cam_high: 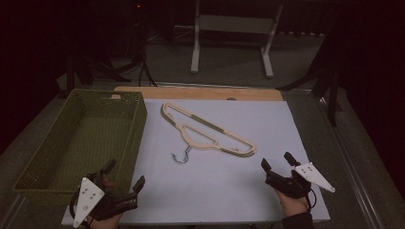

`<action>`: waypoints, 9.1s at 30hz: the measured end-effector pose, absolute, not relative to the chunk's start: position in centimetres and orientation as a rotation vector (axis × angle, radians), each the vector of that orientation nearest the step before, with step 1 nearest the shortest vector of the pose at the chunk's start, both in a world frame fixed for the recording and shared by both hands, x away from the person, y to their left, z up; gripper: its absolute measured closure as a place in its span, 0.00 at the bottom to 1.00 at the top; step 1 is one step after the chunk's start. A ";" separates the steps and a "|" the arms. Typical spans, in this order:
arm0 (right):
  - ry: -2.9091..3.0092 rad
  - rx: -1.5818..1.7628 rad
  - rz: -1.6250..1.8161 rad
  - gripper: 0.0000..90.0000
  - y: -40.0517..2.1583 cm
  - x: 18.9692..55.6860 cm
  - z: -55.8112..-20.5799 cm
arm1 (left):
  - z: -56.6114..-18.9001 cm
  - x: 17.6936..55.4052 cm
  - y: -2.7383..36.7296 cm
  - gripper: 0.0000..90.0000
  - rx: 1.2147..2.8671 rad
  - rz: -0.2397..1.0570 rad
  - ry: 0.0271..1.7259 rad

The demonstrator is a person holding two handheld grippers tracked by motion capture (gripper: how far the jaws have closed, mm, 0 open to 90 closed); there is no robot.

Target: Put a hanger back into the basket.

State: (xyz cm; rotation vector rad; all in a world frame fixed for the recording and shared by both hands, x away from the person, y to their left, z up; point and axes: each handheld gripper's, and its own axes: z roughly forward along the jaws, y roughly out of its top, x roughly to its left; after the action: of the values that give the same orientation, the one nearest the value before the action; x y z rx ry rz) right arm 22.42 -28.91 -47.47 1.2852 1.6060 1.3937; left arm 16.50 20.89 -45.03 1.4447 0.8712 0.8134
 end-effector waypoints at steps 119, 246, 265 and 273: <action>2.874 0.417 0.827 0.78 -9.6 42.2 -51.6 | -43.0 15.7 20.9 0.11 1.440 0.559 0.786; 2.605 0.095 1.235 0.96 -19.8 32.0 -37.9 | -40.4 23.9 13.5 0.15 1.813 0.483 0.601; 2.600 0.067 1.252 0.96 -19.2 31.1 -36.7 | -43.4 27.0 10.2 0.32 1.858 0.628 0.579; 2.610 0.043 1.256 0.96 -18.5 31.0 -36.6 | -43.8 27.5 8.5 0.35 1.854 0.623 0.516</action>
State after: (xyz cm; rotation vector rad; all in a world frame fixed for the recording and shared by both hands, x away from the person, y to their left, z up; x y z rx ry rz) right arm 30.99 -18.51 -36.64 0.0430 2.6098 1.2556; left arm 27.45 8.51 -43.76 1.8539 0.5156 0.6228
